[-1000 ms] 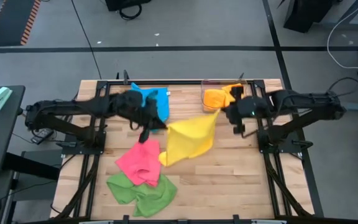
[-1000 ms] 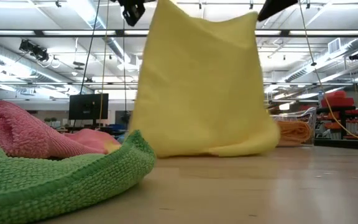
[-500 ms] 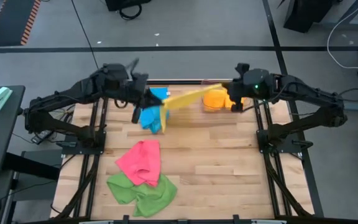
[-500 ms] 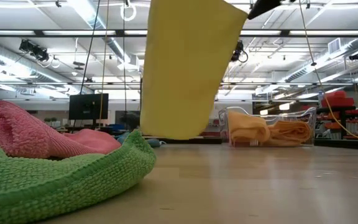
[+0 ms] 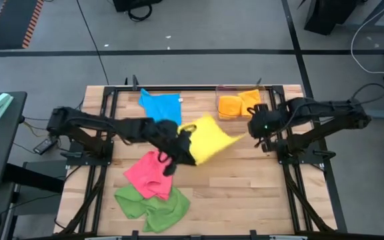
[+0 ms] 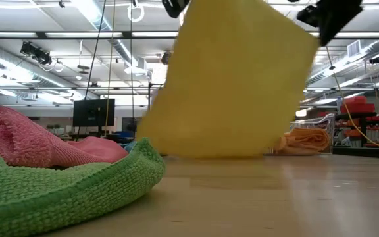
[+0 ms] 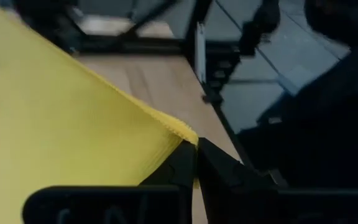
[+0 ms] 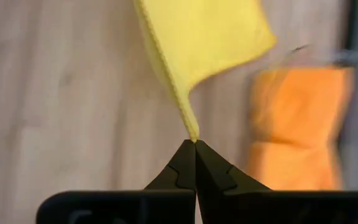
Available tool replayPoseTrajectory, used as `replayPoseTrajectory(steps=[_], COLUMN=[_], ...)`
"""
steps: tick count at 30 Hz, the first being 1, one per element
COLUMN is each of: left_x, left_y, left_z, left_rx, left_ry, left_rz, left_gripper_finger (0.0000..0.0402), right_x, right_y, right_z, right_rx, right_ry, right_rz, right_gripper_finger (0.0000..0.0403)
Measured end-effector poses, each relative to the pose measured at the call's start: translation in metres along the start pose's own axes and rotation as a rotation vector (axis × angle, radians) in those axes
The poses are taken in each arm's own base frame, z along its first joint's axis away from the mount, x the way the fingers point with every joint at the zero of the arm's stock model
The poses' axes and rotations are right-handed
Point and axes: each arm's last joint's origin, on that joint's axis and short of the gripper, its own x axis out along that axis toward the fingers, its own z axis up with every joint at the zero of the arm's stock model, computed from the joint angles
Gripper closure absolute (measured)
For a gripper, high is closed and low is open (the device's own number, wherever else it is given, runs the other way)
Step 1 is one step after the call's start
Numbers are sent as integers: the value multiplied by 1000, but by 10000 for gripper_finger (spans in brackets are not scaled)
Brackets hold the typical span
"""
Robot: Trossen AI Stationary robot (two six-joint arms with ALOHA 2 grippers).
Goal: Fold microfiber towels
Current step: Fold the yellow microfiber cloth
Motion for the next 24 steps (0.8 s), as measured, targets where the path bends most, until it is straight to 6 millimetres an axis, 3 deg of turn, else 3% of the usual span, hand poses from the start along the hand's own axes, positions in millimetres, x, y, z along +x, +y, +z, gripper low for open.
replayPoseTrajectory(steps=[8,15,20,24], left_x=[68,116,138,141], left_y=[-15,-30,-37,-37], left_z=[-30,-55,-68,-72], left_rx=[-6,-5,-4,-14], left_ry=[58,25,-7,9], left_rz=[-88,-157,-192,-232], left_gripper_finger=[393,371,384,393], right_x=[9,35,53,55], right_y=[35,67,85,88], right_z=[-7,-25,-40,-43], right_rx=[18,65,149,158], right_ry=[60,202,356,395], right_rz=[197,340,491,551], right_gripper_finger=[400,400,400,400])
